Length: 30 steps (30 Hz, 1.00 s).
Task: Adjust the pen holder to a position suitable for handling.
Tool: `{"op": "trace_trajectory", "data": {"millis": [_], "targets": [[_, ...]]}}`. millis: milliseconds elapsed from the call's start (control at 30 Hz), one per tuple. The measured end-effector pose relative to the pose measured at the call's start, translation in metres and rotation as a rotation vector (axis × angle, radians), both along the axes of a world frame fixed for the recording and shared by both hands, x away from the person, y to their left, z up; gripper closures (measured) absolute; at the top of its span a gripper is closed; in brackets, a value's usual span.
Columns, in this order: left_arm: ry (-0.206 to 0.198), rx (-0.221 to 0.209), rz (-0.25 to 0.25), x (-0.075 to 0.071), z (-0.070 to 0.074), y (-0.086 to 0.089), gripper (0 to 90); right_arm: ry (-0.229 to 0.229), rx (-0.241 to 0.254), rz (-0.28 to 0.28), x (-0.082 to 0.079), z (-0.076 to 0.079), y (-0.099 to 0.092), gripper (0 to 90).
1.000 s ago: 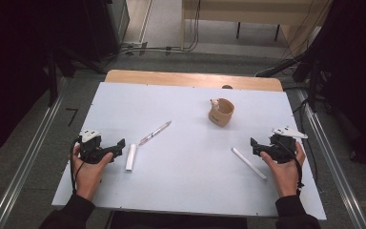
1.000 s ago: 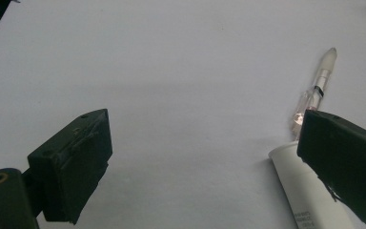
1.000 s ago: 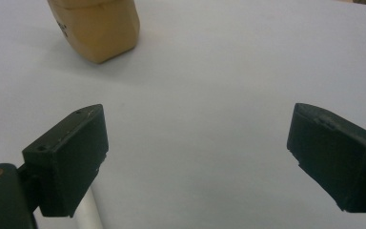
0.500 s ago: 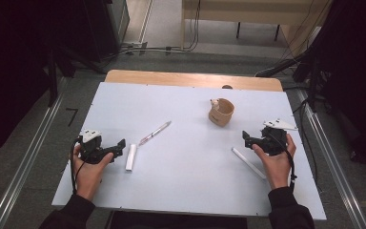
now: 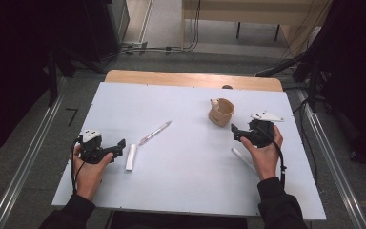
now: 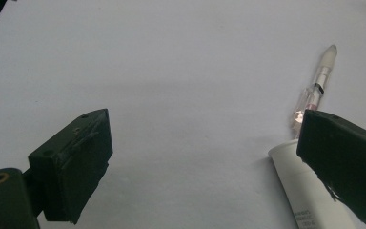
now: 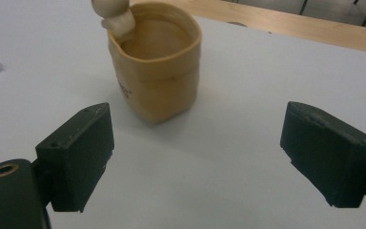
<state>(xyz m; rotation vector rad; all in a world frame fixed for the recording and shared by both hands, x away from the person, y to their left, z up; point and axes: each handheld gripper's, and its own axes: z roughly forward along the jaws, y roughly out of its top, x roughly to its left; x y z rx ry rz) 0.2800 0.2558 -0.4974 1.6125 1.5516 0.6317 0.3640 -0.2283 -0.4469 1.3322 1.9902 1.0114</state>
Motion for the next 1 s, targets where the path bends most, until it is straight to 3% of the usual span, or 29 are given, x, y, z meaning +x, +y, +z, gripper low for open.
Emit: {"op": "trace_trajectory", "data": {"millis": [600,767,1000], "targets": [[0.0,0.0,-0.007,0.0,-0.001,0.0,5.5,-0.024,-0.028,0.048,0.027,0.002,0.047,13.2],[0.002,-0.002,-0.006,0.0,-0.001,0.001,5.5,-0.023,-0.022,0.059,0.035,0.003,0.058,17.3],[0.002,-0.002,-0.01,0.0,-0.001,0.001,5.5,-0.029,-0.063,0.061,0.047,-0.001,0.071,27.5]]}}
